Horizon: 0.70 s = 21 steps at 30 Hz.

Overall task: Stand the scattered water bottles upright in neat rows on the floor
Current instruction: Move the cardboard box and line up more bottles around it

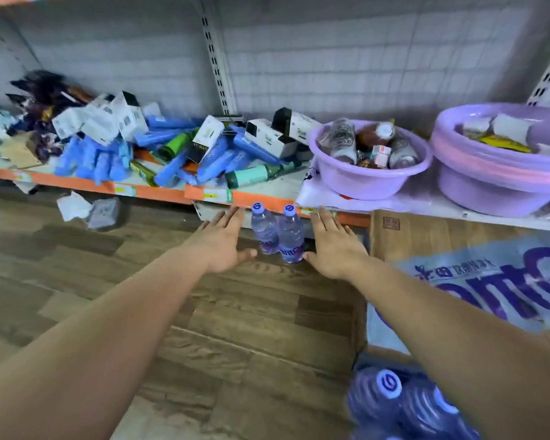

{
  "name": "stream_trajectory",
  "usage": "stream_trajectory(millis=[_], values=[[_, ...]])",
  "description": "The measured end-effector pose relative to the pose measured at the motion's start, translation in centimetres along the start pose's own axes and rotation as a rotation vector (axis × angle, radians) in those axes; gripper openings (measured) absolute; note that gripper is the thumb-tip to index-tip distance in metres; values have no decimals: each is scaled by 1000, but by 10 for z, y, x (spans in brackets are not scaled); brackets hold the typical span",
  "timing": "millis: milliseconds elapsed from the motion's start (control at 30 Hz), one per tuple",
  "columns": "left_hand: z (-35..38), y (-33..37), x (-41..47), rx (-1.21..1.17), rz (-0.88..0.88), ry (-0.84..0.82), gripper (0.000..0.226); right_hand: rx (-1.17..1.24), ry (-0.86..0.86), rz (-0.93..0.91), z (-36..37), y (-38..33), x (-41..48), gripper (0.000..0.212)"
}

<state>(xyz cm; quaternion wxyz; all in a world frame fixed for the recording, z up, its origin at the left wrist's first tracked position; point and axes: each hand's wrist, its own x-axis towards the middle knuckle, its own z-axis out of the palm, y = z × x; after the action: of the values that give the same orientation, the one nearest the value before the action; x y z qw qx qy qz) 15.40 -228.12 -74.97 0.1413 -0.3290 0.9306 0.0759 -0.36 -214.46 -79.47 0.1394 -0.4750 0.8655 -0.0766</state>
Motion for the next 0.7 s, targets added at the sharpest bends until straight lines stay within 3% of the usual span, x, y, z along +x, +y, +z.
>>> stream_trajectory(millis=[367, 467, 700], values=[[29, -49, 178, 42, 317, 18, 80, -38, -45, 132, 50, -23, 139, 66], [44, -44, 198, 10, 365, 43, 65, -34, 48, 183, 63, -28, 150, 60], [51, -55, 191, 41, 427, 171, 32, -10, 76, 135, 66, -45, 146, 33]])
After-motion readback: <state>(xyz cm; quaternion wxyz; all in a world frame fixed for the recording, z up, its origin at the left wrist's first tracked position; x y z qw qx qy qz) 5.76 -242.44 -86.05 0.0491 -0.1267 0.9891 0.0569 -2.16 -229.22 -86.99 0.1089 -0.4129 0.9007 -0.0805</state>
